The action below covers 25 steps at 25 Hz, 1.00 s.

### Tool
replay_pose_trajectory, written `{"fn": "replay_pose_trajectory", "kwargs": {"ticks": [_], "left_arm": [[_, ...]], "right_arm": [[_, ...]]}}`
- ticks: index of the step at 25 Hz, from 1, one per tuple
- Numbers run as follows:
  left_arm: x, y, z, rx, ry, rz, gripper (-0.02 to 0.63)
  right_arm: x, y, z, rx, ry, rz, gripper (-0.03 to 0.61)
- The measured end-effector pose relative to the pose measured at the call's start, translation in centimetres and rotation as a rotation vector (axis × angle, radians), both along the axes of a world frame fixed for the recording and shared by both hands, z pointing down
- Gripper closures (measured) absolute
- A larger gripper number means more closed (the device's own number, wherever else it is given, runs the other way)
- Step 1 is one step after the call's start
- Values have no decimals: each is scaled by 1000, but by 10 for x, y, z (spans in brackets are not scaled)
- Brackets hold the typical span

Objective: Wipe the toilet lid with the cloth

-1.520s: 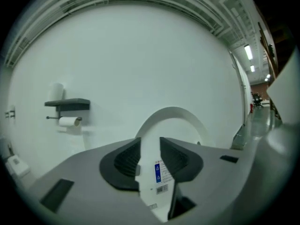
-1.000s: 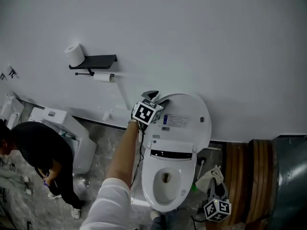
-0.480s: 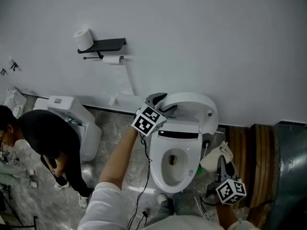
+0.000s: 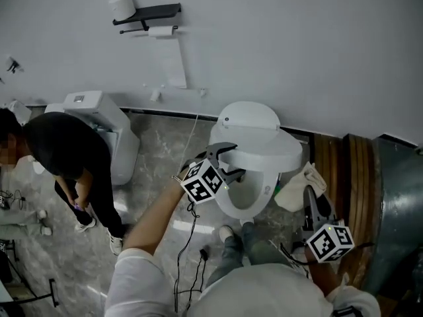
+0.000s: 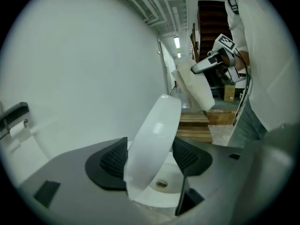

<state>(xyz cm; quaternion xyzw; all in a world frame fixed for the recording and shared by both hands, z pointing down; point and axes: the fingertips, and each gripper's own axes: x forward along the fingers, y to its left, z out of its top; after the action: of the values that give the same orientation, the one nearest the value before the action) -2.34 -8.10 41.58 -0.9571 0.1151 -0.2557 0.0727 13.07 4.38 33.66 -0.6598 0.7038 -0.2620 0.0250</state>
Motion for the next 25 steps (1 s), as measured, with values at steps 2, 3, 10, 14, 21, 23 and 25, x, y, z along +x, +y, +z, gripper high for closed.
{"fn": "replay_pose_trajectory", "kwargs": {"ticks": [2,3,10,14,21,23,25], "left_arm": [[-6,23,19,-13,-41,29,308],[-9,34,28,-29,-61,46,305],[-23,95,91,-60,-175,103,304],[-30,120,125,-107,-199,103,305],[-37,145,200,-145,-226,41,307],[-38,156,229,-196,-242,0,307],[-39,165,257,-251,-256,-38,307]], "right_arm": [[-7,12,12,-34,-12,-9,480],[-12,16,16,-46,-16,-16,480],[-28,33,24,-66,-18,-53,480],[-24,39,37,-113,0,-56,480],[-30,25,100,-207,29,-95,480],[-36,19,128,-236,45,-118,480],[-43,14,153,-257,50,-135,480]]}}
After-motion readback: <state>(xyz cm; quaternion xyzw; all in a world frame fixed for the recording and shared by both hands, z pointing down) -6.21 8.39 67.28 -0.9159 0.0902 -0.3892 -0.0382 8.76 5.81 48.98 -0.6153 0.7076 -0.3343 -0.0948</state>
